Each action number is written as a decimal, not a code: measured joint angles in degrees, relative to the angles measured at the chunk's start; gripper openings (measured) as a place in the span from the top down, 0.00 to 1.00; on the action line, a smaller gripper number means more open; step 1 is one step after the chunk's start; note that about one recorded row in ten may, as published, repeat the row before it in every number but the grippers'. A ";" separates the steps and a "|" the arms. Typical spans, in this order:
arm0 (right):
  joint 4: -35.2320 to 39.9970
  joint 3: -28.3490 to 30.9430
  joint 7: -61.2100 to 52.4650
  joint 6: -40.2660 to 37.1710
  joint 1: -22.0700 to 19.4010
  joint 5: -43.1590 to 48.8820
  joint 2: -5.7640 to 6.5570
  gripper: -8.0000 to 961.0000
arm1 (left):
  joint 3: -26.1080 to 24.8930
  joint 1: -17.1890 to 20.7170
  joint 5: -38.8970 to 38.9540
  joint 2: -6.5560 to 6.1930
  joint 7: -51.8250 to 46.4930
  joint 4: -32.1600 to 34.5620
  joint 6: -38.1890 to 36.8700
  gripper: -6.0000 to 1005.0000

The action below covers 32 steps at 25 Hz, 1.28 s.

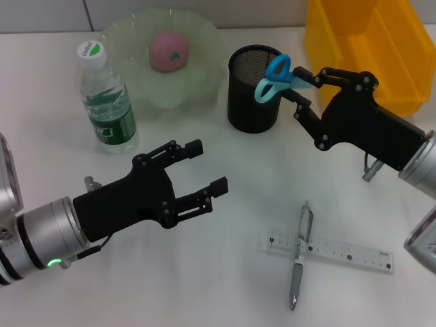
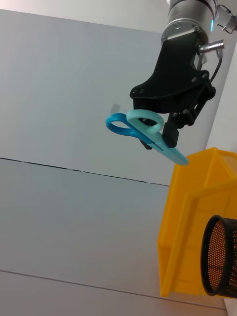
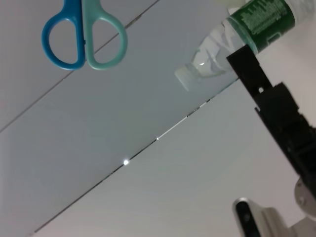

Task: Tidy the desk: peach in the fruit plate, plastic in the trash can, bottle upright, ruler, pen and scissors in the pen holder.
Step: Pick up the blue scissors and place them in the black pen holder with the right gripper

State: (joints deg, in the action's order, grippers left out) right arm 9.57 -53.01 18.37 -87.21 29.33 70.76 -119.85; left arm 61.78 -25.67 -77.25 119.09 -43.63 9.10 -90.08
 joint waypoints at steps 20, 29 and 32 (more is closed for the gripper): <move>-0.78 -0.03 10.09 12.53 7.51 -0.10 -0.03 0.76 | 0.00 0.45 0.00 0.08 0.55 -0.14 -0.09 0.22; -1.70 -0.68 10.14 17.42 10.94 0.09 -0.03 0.76 | 0.00 0.57 0.00 0.09 0.76 -0.14 -0.58 0.22; -2.87 -0.70 10.15 18.72 11.93 0.05 -0.03 0.76 | 0.00 0.61 0.00 0.09 1.04 -0.14 -0.68 0.22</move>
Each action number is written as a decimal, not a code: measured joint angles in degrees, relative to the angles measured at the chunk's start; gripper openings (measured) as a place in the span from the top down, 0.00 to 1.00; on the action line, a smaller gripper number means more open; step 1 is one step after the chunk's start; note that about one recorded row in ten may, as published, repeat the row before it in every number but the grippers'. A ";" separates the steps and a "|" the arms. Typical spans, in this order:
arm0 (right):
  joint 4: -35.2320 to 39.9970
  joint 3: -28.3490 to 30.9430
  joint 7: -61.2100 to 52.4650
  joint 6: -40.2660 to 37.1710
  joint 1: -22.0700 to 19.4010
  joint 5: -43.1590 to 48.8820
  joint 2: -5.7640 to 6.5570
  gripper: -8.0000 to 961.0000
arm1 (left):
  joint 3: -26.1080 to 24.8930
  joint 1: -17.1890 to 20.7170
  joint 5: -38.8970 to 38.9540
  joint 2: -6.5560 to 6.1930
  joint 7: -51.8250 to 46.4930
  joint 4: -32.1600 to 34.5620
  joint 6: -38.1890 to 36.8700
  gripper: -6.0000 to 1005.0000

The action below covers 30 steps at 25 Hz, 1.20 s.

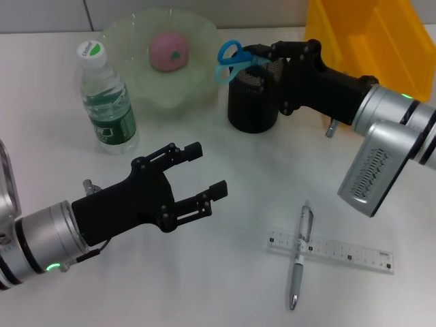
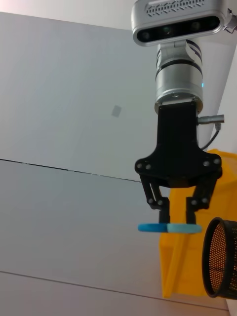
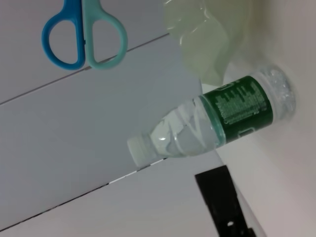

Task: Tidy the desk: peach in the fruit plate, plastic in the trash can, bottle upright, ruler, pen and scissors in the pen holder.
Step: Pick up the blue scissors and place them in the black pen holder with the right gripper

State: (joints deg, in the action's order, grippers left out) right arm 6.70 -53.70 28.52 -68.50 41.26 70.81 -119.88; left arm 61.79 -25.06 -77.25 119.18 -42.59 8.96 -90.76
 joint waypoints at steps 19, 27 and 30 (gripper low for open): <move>-4.90 0.85 -24.95 3.44 3.48 -4.84 0.01 0.76 | 0.00 0.01 0.08 0.00 0.23 0.00 -0.67 0.22; -6.35 2.08 -39.06 4.09 4.88 -6.04 0.00 0.76 | 0.00 0.01 0.09 -0.01 0.24 0.00 -0.90 0.22; -6.35 2.18 -44.40 4.20 5.25 -6.06 0.00 0.76 | 0.00 0.01 0.09 0.00 0.23 0.00 -0.99 0.22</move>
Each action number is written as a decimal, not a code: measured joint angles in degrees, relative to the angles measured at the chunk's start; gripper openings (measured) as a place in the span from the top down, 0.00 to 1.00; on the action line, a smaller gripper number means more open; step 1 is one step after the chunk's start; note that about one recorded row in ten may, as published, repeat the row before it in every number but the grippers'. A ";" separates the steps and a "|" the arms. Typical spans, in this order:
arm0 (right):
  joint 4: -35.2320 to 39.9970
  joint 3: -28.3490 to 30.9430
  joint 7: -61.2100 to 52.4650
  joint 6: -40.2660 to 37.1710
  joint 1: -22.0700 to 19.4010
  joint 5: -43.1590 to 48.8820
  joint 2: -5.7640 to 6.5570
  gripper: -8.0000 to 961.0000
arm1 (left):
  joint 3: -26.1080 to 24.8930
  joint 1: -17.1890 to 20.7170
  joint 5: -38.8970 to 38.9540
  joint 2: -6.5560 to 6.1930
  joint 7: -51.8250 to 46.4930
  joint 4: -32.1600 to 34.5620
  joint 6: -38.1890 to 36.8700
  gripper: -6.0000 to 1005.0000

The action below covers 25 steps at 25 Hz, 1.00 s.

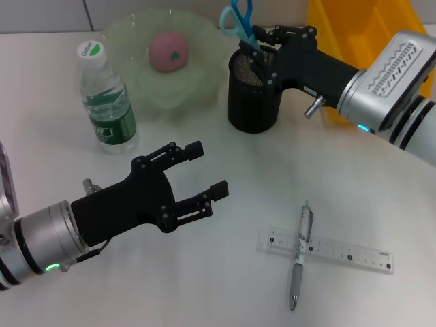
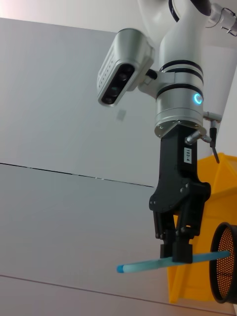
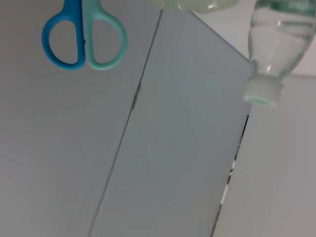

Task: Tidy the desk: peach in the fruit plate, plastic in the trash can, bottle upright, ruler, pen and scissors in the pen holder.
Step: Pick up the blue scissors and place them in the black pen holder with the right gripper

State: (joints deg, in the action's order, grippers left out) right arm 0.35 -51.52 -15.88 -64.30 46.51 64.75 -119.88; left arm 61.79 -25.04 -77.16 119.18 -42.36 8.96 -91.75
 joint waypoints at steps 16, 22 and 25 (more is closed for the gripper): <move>-0.14 0.03 -12.65 2.39 0.24 -0.07 0.00 0.75 | 0.00 -0.23 0.00 0.00 0.00 0.00 0.29 0.22; -0.25 0.03 -12.66 2.23 0.14 -0.07 0.00 0.75 | 0.00 -0.27 0.00 0.00 0.00 0.00 0.34 0.22; -0.30 0.43 -12.67 1.99 -0.02 -0.07 0.00 0.75 | 0.00 -0.27 0.00 0.00 0.00 0.00 0.35 0.22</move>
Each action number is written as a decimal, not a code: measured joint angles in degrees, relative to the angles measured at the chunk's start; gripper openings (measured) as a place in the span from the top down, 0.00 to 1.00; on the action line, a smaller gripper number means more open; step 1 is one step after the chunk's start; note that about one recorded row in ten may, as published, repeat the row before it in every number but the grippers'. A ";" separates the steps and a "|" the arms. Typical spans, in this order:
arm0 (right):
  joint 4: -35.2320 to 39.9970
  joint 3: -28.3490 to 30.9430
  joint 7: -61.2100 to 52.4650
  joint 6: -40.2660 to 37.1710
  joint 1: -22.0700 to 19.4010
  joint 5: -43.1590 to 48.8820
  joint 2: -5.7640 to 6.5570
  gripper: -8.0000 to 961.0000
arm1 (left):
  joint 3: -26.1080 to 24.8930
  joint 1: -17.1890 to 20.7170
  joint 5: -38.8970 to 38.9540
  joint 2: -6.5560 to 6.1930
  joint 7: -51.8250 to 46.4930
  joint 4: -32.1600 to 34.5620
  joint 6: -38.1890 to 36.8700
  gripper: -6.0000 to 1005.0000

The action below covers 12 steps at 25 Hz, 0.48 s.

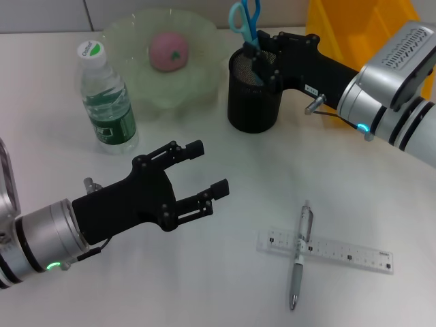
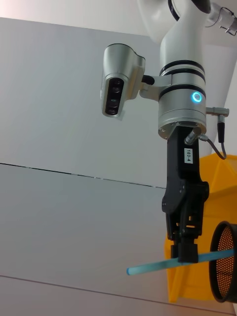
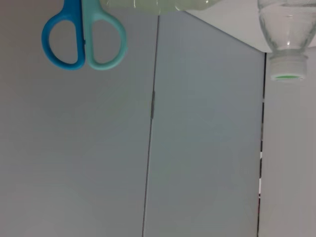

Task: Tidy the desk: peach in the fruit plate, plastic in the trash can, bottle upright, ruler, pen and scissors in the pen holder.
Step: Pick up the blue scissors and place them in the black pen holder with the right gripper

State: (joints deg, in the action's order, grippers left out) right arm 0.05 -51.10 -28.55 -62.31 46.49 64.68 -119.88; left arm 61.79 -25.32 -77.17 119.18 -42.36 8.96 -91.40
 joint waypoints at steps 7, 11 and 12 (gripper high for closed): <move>-0.20 1.10 -0.01 -0.47 -0.51 0.00 0.00 0.74 | 0.00 0.02 0.00 0.00 0.00 0.00 -0.01 0.22; -0.23 1.13 0.10 -0.80 -0.73 0.00 0.00 0.74 | 0.00 0.08 0.00 0.00 0.04 0.00 -0.03 0.22; -0.22 1.13 0.09 -0.81 -0.81 0.00 0.00 0.74 | 0.00 0.10 0.00 0.00 0.04 0.00 -0.05 0.22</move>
State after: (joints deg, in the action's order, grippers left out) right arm -0.17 -49.97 -28.46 -63.12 45.68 64.68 -119.88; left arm 61.78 -25.22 -77.17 119.18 -42.32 8.96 -91.44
